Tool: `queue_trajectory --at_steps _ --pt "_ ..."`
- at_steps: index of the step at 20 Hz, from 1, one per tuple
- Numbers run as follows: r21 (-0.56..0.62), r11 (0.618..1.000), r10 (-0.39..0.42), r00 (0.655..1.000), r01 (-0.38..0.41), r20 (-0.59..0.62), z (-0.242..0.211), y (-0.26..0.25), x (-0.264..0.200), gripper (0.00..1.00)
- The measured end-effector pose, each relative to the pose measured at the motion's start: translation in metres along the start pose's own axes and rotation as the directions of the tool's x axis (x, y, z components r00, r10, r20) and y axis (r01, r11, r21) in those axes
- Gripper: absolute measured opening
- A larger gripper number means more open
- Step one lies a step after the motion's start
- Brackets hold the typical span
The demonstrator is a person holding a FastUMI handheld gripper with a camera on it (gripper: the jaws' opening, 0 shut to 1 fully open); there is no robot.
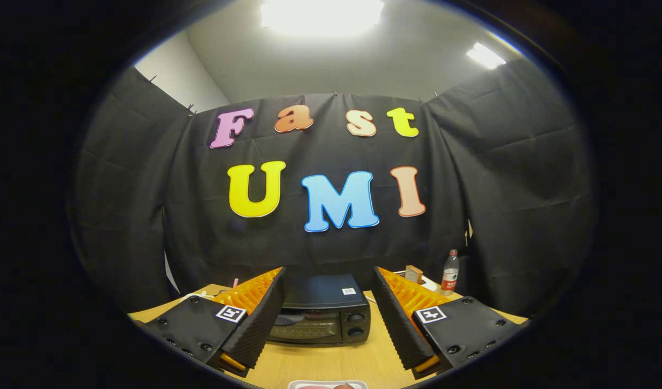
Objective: Open the toaster oven, put the food inside, and close the toaster oven door.
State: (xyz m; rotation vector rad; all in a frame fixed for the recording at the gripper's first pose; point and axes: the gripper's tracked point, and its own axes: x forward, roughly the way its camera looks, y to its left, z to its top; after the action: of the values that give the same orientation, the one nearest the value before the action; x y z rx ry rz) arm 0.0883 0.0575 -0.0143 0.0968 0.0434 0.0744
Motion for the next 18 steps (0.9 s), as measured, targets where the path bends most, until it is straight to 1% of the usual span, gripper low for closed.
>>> queue_trajectory --at_steps 3,10,15,18 --pt "0.005 0.999 0.039 0.999 -0.039 -0.024 -0.014 0.022 0.025 0.97" --pt "0.012 0.995 0.096 0.99 -0.096 -0.104 -0.06 0.065 0.083 0.97" --pt "0.003 0.995 0.097 0.977 -0.098 -0.188 -0.105 0.079 0.113 0.97" --pt "-0.006 0.995 0.095 0.965 -0.099 -0.244 -0.13 0.084 0.123 0.97"
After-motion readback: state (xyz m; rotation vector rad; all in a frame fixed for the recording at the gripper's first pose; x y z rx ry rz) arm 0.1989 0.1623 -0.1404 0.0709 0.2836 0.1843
